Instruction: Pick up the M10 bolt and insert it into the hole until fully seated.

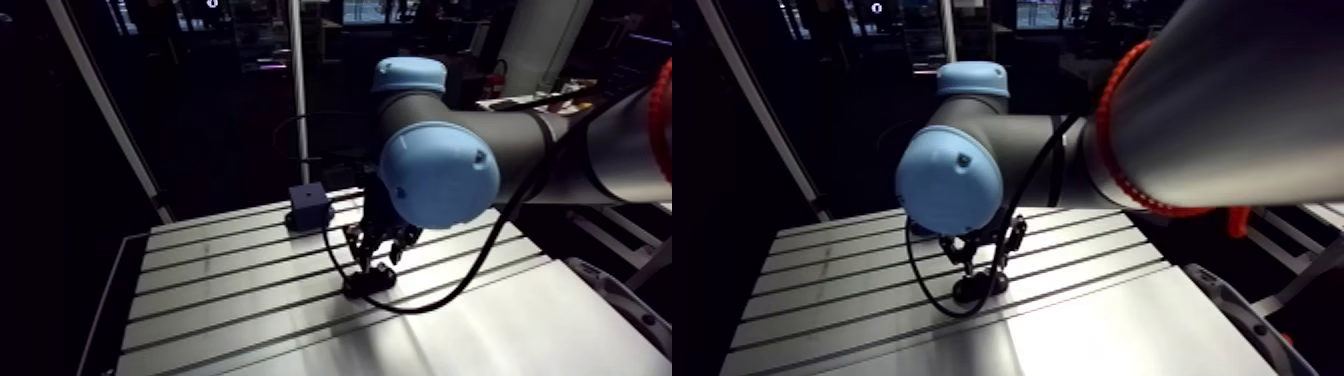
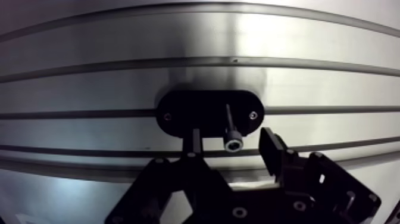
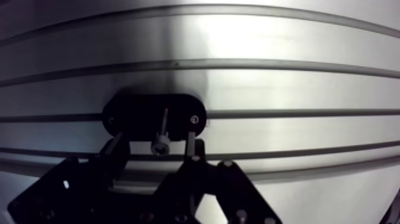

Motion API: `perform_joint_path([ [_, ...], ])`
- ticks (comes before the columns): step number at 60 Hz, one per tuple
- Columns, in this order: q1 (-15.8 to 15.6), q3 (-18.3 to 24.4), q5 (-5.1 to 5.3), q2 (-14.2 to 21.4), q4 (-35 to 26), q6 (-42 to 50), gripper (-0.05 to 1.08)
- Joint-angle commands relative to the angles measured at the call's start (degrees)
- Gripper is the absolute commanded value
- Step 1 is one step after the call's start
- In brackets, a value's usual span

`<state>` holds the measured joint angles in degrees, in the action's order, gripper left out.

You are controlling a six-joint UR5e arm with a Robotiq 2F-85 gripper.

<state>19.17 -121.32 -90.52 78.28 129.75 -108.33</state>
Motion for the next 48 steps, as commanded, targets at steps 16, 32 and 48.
perform_joint_path([
  [16, 0.34, -0.64, -0.05, 0.07, 0.20, -0.09, 0.44],
  [32, 0.34, -0.64, 0.03, 0.07, 0.21, -0.63, 0.46],
  [48, 0.34, -0.63, 0.04, 0.07, 0.21, -0.70, 0.50],
])
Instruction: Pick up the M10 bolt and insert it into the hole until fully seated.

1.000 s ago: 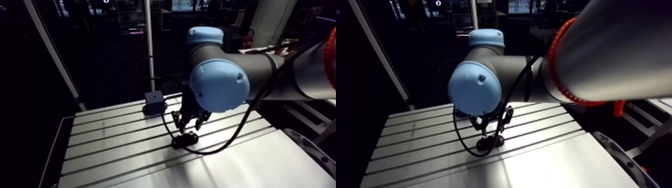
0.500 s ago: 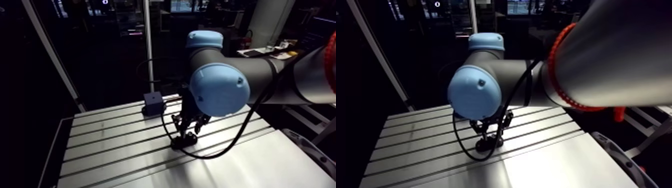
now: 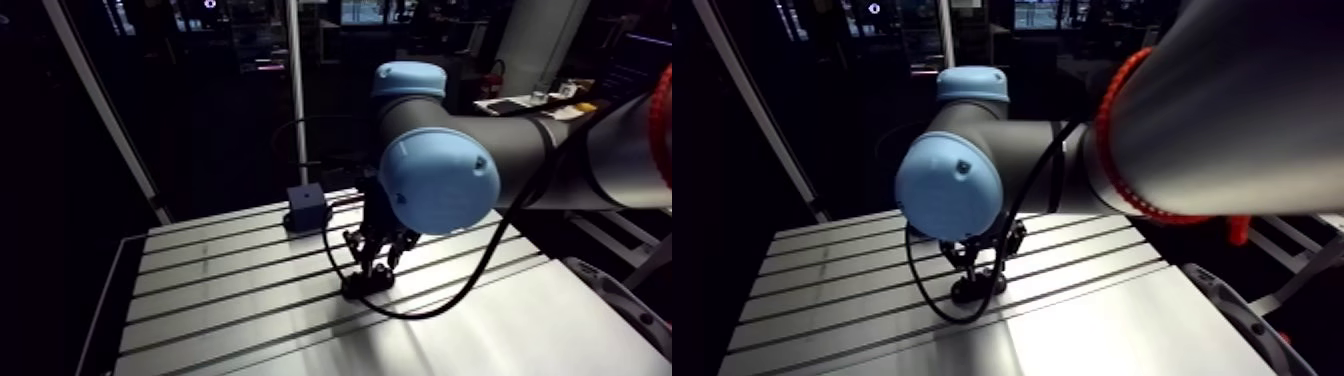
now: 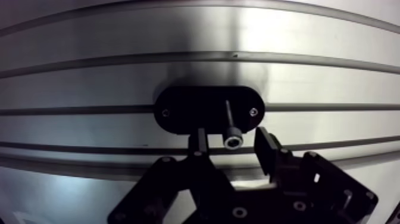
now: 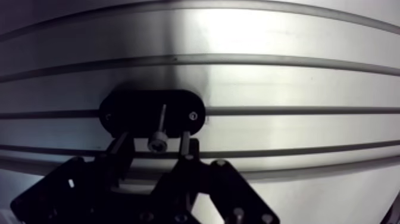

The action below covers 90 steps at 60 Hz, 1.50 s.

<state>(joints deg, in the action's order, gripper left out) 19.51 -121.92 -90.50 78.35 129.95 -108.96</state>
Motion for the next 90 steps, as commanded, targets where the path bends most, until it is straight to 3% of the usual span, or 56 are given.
perform_joint_path([
  [1, 0.00, -0.03, 0.09, 0.00, 0.00, -0.07, 0.50],
  [90, -0.09, -0.21, -0.16, -0.09, 0.16, -0.25, 0.60],
])
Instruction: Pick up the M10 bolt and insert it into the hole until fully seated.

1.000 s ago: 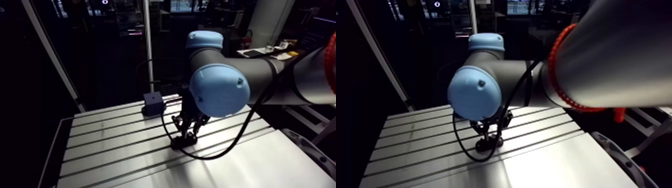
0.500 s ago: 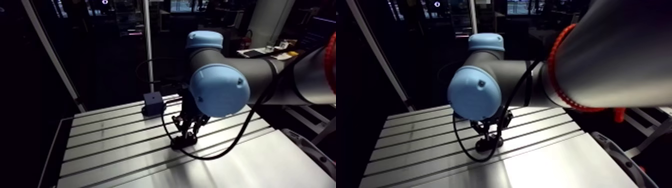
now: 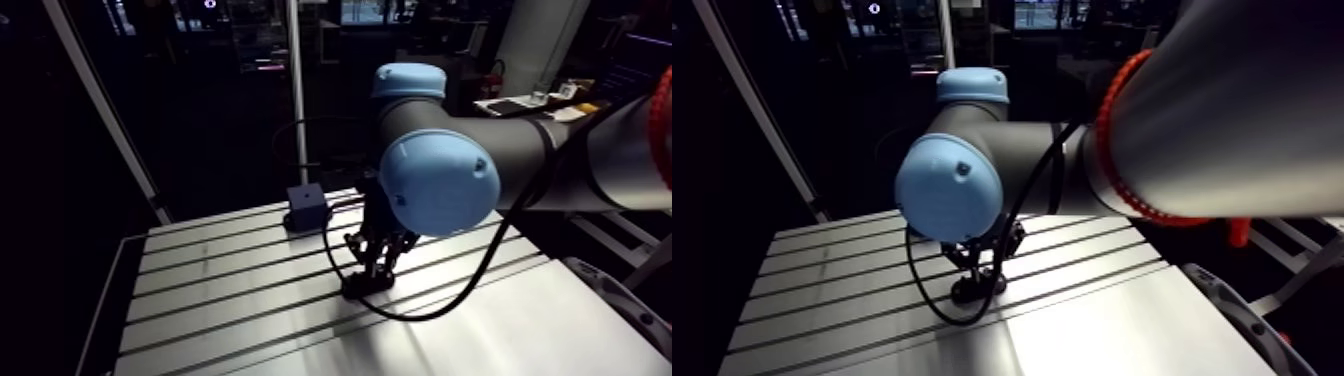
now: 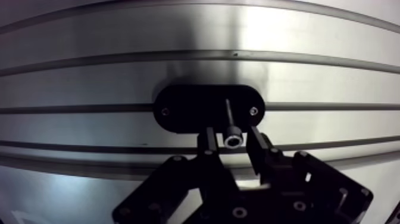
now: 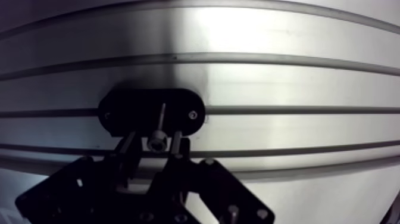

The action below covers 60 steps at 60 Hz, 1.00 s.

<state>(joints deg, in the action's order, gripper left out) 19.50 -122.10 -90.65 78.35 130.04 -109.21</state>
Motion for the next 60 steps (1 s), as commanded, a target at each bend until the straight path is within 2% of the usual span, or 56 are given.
perform_joint_path([
  [1, -0.07, -0.03, 0.00, -0.08, 0.01, 0.00, 0.61],
  [33, 0.02, 0.06, -0.09, -0.35, 0.09, -0.62, 0.63],
  [60, 0.02, 0.06, -0.09, -0.44, 0.09, -0.62, 0.69],
])
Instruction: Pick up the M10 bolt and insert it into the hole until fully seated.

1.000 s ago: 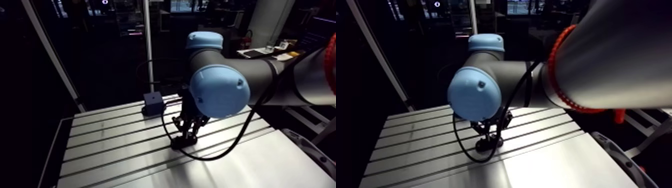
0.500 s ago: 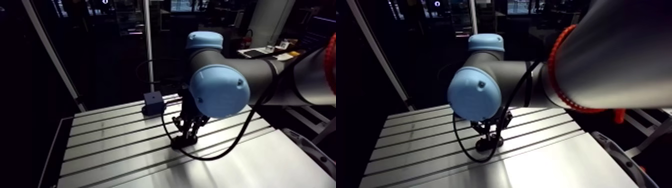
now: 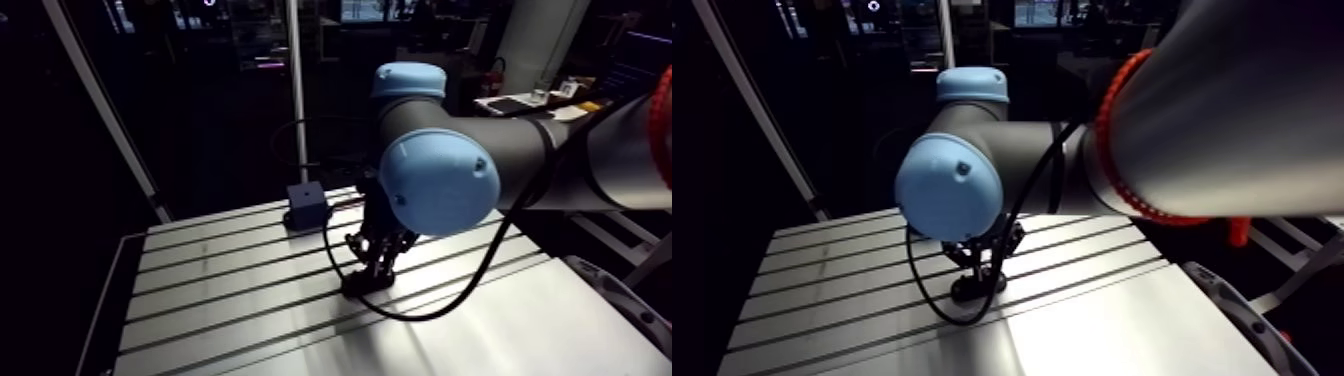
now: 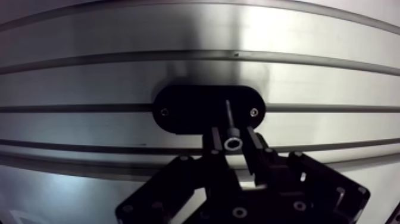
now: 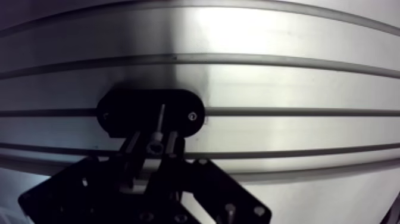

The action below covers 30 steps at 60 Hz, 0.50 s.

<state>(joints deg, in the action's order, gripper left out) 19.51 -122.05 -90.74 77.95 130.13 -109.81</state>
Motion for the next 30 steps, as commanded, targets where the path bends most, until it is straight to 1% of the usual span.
perform_joint_path([
  [1, 0.01, 0.00, 0.00, -0.04, 0.00, -0.01, 0.70],
  [21, 0.01, 0.08, 0.00, -0.12, 0.00, -0.02, 0.74],
  [25, 0.01, 0.09, 0.00, -0.12, 0.00, -0.01, 0.77],
  [30, 0.01, 0.09, 0.00, -0.12, 0.00, -0.01, 0.78],
])
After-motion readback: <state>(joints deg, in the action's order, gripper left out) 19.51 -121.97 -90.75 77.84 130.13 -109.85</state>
